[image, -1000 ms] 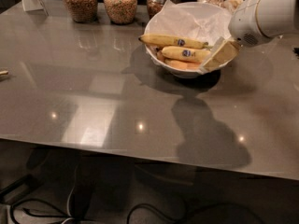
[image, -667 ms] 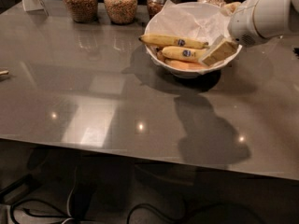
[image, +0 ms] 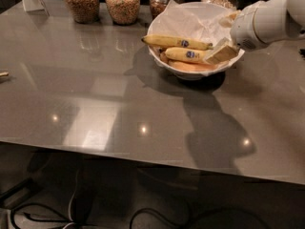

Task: Pick banana from white bowl

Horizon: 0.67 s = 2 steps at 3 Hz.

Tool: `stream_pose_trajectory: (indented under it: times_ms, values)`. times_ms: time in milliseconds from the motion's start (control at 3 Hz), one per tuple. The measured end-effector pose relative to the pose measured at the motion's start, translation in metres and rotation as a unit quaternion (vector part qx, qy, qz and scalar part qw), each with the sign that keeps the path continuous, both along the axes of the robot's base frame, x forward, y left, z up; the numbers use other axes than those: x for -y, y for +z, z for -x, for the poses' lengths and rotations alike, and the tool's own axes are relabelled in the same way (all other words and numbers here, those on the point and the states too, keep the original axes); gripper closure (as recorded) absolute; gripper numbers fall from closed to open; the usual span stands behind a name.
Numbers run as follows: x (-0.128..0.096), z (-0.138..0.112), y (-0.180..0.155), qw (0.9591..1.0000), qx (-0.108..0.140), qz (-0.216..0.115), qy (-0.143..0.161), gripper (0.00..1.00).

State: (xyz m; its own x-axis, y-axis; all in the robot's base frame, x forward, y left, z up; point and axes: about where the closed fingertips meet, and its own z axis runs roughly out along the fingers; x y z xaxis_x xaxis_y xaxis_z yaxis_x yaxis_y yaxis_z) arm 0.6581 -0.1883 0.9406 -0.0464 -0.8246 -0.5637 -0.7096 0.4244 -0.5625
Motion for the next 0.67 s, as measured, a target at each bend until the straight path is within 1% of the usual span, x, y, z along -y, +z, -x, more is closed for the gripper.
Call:
stream_pose_trajectory:
  times_ms: [333,667]
  values:
    - [0.001,-0.001,-0.014,0.9999,-0.015,0.001,-0.002,0.35]
    - [0.003,-0.004,-0.027,0.9997,-0.026,0.001,-0.004,0.37]
